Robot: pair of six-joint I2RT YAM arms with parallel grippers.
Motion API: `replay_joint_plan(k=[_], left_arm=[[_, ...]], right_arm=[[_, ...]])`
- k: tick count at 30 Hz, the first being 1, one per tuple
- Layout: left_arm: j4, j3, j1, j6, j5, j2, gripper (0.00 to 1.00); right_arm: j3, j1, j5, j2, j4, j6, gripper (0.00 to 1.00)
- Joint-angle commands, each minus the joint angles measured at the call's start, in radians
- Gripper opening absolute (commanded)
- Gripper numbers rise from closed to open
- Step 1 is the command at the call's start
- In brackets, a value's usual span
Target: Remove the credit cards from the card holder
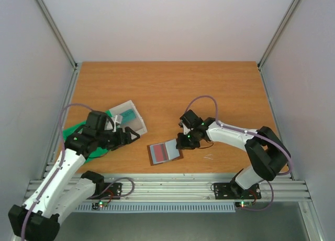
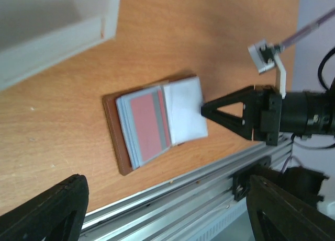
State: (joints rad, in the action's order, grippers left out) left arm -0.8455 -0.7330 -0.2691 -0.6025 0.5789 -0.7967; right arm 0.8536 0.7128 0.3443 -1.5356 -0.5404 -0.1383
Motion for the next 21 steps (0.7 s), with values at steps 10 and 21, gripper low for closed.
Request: replay_joint_plan(k=[10, 21], left_arm=[[0.267, 0.109, -0.322, -0.194, -0.239, -0.093, 0.82], [0.408, 0.143, -0.427, -0.240, -0.286, -0.194, 0.78]], right_arm=[[-0.117, 0.060, 0.045, -0.008, 0.154, -0.068, 0.02], [-0.190, 0.116, -0.011, 0.048, 0.147, -0.127, 0.03]])
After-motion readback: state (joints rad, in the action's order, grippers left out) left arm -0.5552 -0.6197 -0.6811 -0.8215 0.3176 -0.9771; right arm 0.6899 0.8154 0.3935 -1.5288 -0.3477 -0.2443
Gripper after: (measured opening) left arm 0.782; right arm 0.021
